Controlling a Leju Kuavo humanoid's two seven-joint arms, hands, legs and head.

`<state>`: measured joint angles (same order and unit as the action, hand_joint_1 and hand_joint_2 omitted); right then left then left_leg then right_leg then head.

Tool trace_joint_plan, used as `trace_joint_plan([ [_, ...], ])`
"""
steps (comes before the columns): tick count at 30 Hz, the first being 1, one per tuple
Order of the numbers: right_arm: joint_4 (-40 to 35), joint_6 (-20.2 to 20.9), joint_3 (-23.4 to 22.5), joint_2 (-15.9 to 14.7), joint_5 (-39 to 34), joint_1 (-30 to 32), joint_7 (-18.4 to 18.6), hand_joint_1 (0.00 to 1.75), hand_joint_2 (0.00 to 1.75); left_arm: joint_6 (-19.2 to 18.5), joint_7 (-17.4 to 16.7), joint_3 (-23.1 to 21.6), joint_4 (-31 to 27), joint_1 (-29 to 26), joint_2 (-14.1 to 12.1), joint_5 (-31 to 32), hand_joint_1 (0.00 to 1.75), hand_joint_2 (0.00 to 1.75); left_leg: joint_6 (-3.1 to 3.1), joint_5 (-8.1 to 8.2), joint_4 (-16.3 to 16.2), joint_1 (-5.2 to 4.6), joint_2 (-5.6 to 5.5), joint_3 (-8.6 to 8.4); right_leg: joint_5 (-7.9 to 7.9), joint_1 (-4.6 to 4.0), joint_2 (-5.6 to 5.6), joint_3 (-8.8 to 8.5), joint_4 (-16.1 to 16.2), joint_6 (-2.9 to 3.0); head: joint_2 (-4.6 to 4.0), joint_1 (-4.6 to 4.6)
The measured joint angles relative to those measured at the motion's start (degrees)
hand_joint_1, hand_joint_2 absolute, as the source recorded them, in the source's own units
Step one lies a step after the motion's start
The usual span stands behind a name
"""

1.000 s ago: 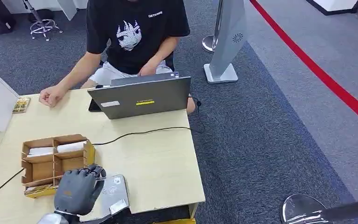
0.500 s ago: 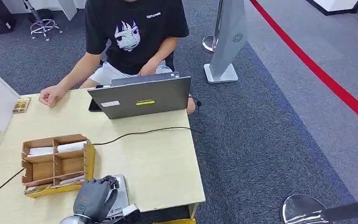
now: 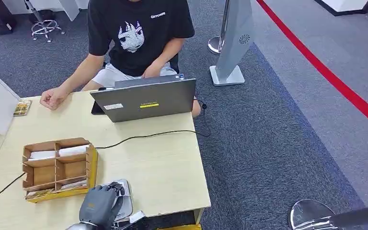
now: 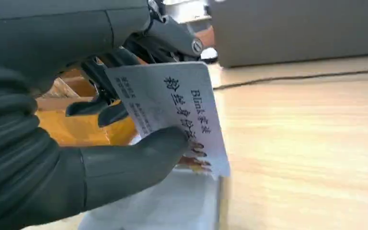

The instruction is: Pass the card to the sensor for recognition and then transmit it.

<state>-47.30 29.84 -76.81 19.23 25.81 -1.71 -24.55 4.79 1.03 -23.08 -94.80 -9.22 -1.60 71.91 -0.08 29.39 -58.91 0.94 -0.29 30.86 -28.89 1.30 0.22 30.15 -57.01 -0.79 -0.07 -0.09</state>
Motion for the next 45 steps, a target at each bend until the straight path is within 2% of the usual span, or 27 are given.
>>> trace_joint_plan([
  [2, -0.1, 1.0, -0.1, 0.0, 0.0, 0.0, 0.6, 0.0, 1.75, -0.1, 0.4, 1.7, -3.0, 0.1, 0.5, 2.2, 1.75, 1.75, 0.0, 0.0, 0.0, 0.0, -0.01, 0.0, 0.0, 0.0, -0.01, 0.01, 0.0, 0.0, 0.0, 0.02],
  [6, -1.0, 0.5, 0.6, 0.2, -3.3, 0.8, 2.4, 0.0, 1.75, -2.2, 2.7, 9.0, -10.2, 1.6, 2.7, 4.3, 1.75, 1.75, 0.0, 0.0, 0.0, -0.01, -0.02, 0.01, 0.0, 0.0, -0.01, 0.0, 0.0, -0.01, 0.0, 0.07],
  [10, -1.6, -1.7, 3.7, 0.3, -7.1, 2.3, 3.6, 0.0, 1.75, -1.2, 3.7, 14.7, -12.6, 3.6, 2.1, 3.0, 1.75, 1.75, 0.0, 0.0, 0.0, 0.0, 0.01, -0.01, 0.01, 0.0, 0.02, 0.02, 0.0, 0.0, 0.0, 0.02],
  [16, -3.3, -4.9, 10.1, 0.3, -14.5, 4.5, 5.9, 0.0, 1.75, 0.2, 1.9, 19.8, -13.3, 5.8, 0.0, 5.6, 1.75, 1.75, -0.01, -0.01, 0.0, 0.01, 0.02, 0.0, 0.0, -0.01, 0.03, 0.03, 0.0, 0.0, 0.0, 0.04],
  [24, -4.3, -5.8, 14.1, 0.2, -15.8, 5.2, 6.6, 0.0, 1.75, 0.0, 1.8, 21.9, -13.5, 6.5, -0.9, 6.4, 1.75, 1.75, -0.01, -0.01, 0.0, -0.03, 0.02, 0.0, 0.02, 0.02, 0.03, 0.04, 0.0, -0.03, 0.0, 0.04],
  [28, -5.4, -6.7, 16.8, 0.1, -18.3, 6.4, 7.7, 0.0, 1.75, -1.2, 0.8, 22.6, -13.4, 6.8, -3.2, 8.8, 1.75, 1.75, -0.01, -0.01, 0.0, -0.01, 0.01, 0.01, 0.02, 0.01, 0.03, 0.06, 0.0, -0.03, 0.0, 0.07],
  [33, -6.2, -6.8, 18.4, 0.1, -18.2, 7.2, 7.8, 0.0, 1.75, -1.9, 0.7, 23.5, -12.0, 7.0, -7.1, 13.6, 1.75, 1.75, -0.01, -0.01, 0.0, 0.01, 0.03, 0.0, 0.02, 0.0, 0.05, 0.08, 0.0, -0.02, 0.0, 0.02],
  [40, -6.8, -6.6, 18.5, 0.1, -17.3, 7.3, 7.8, 0.0, 1.75, -0.4, 0.7, 23.7, -10.8, 6.8, -8.8, 14.0, 1.75, 1.75, 0.0, 0.0, 0.0, -0.01, 0.11, 0.02, 0.02, 0.01, 0.16, 0.07, 0.0, -0.03, 0.0, 0.07],
  [41, -6.8, -6.6, 18.6, 0.1, -17.4, 7.3, 7.7, 0.0, 1.75, -0.1, 0.7, 23.7, -10.8, 6.8, -8.8, 14.1, 0.38, 1.75, 0.01, 0.0, 0.0, -0.03, 0.11, 0.02, 0.02, 0.02, 0.16, 0.07, 0.0, -0.03, 0.0, 0.02],
  [42, -6.8, -6.6, 18.6, 0.1, -17.4, 7.3, 7.7, 0.0, 1.75, 0.1, 0.7, 23.7, -10.9, 6.8, -8.8, 14.1, 0.0, 1.75, 0.01, 0.01, 0.0, -0.05, 0.11, 0.02, 0.02, 0.03, 0.16, 0.08, 0.0, -0.03, 0.0, 0.07],
  [45, -7.1, -6.7, 18.9, 0.1, -17.4, 7.5, 7.7, 0.0, 1.75, 0.8, 0.7, 23.7, -11.4, 6.4, -8.7, 14.1, 0.0, 1.75, 0.05, 0.03, 0.0, -0.06, 0.11, 0.03, 0.02, 0.04, 0.15, 0.11, 0.0, -0.03, 0.0, 0.04],
])
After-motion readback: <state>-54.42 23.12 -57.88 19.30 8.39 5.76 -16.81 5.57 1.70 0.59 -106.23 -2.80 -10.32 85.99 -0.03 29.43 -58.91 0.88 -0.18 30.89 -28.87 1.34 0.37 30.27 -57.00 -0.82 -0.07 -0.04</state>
